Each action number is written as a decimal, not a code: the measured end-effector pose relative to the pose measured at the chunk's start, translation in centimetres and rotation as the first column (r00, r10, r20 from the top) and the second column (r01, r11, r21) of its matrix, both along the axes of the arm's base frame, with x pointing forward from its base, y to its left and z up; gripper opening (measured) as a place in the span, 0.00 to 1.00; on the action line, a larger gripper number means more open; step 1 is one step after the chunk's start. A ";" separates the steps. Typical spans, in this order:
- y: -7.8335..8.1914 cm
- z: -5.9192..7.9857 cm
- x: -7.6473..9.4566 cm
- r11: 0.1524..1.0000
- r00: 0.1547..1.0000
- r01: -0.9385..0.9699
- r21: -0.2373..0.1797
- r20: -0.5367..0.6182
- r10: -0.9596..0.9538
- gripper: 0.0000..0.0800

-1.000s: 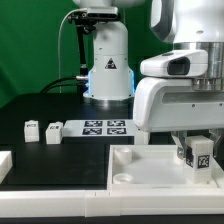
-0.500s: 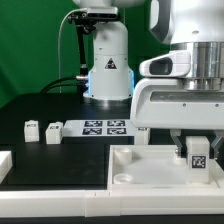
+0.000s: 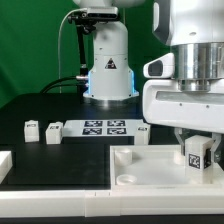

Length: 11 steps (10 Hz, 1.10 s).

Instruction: Assemble one leg

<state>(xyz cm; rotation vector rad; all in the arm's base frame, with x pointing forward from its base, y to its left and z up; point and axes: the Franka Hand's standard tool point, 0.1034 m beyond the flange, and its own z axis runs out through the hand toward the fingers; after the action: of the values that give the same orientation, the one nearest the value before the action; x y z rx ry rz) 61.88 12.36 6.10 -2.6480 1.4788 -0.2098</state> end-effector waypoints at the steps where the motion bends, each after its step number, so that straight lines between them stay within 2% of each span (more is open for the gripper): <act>1: 0.0 0.0 0.0 0.997 0.997 0.073 0.013 -0.002 -0.073 0.36; 3: 0.0 0.0 0.0 0.961 0.963 0.270 0.056 -0.014 -0.270 0.36; 5: 0.1 0.0 0.0 0.955 0.957 0.291 0.061 -0.017 -0.290 0.36; 6: 0.1 0.0 0.0 0.966 0.968 0.252 0.055 -0.014 -0.251 0.59; 7: 0.1 0.0 0.0 0.967 0.969 0.249 0.055 -0.014 -0.248 0.74; 8: 0.1 0.0 0.0 0.991 0.992 0.127 0.032 -0.005 -0.127 0.74; 9: 0.1 -0.1 -0.1 1.000 1.000 -0.017 0.007 0.000 0.017 0.80; 10: 0.2 -0.1 -0.1 0.995 0.995 -0.097 -0.006 0.001 0.097 0.81; 11: 0.4 0.0 -0.1 0.965 0.966 -0.259 -0.042 -0.001 0.259 0.81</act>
Offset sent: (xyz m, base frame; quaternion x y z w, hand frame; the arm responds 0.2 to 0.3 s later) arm 0.0000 0.0000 0.0000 0.0000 0.0000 0.1790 0.9838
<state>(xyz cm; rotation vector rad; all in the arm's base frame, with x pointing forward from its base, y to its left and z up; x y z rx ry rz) 61.75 12.75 6.05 -2.8349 1.1205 -0.2260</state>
